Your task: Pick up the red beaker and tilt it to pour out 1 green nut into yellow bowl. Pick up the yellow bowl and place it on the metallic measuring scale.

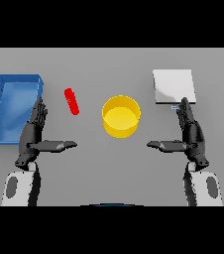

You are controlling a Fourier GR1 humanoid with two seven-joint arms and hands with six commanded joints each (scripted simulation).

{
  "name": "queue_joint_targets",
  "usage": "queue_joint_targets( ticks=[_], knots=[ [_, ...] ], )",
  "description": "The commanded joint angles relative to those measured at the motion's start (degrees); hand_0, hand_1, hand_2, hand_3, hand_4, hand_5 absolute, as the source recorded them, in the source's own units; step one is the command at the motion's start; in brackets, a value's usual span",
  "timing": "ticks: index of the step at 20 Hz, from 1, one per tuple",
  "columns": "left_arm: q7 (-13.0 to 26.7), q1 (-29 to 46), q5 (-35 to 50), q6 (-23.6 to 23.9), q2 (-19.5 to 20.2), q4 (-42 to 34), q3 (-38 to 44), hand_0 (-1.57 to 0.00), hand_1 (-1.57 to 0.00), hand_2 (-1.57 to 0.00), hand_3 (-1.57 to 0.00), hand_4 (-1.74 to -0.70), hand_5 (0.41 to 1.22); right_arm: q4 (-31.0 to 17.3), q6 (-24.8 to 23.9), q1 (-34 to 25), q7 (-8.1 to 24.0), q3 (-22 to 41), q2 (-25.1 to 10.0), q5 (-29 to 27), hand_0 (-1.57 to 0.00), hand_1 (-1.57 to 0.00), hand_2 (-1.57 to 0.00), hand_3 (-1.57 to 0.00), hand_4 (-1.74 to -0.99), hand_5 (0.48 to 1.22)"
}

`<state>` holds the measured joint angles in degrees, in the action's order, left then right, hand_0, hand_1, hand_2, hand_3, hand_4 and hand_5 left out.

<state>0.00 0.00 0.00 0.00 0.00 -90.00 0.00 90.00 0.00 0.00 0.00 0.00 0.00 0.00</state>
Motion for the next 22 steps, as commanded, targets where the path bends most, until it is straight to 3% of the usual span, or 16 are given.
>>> queue_joint_targets(
  ticks=[1, 6, 7, 9, 12, 16, 22],
  knots=[
    [0.18, -0.26, -0.06, 0.16, -0.11, 0.15, -0.04, 0.0, 0.0, 0.0, 0.0, -1.2, 0.652, -0.07, -0.07, -0.13, 0.11, -0.03, 0.01, -0.02, 0.0, 0.0, 0.0, 0.0, -1.245, 0.681],
    [0.29, -1.58, -0.63, 0.62, -0.62, 1.4, -0.19, 0.0, 0.0, 0.0, 0.0, -1.2, 0.652, -1.22, -0.19, -1.43, 0.79, -0.34, 0.0, -0.04, 0.0, 0.0, 0.0, 0.0, -1.245, 0.681],
    [0.51, -0.44, -3.96, 1.06, 0.36, -0.78, -2.5, 0.0, 0.0, 0.0, 0.0, -1.2, 0.652, 0.5, -1.46, 0.66, -3.67, 1.85, -2.41, 5.8, 0.0, 0.0, 0.0, 0.0, -1.245, 0.681],
    [0.9, 1.75, -7.2, 0.73, 1.54, -3.68, -5.15, 0.0, 0.0, 0.0, 0.0, -1.21, 0.65, 3.13, -2.35, 3.36, -7.2, 4.61, -4.57, 11.65, 0.0, 0.0, 0.0, 0.0, -1.239, 0.679],
    [3.57, 1.53, -8.75, 0.72, 2.04, -4.99, -6.37, 0.0, 0.0, 0.0, 0.0, -1.22, 0.66, 5.5, -3.12, 4.69, -5.44, 6.46, -4.57, 14.69, 0.0, 0.0, 0.0, 0.0, -1.235, 0.678],
    [4.21, 0.47, -9.56, -0.07, 2.77, -4.15, -6.93, 0.0, 0.0, 0.0, 0.0, -1.25, 0.679, 6.65, -1.89, 4.73, -5.16, 7.02, -4.16, 13.59, 0.0, 0.0, 0.0, 0.0, -1.254, 0.682],
    [4.21, -7.92, -8.59, -0.49, 2.08, 5.77, -4.73, 0.0, 0.0, 0.0, 0.0, -1.38, 0.738, 7.05, -0.22, 5.04, -6.05, 5.85, -4.48, 10.53, 0.0, 0.0, 0.0, 0.0, -1.304, 0.678]
  ],
)
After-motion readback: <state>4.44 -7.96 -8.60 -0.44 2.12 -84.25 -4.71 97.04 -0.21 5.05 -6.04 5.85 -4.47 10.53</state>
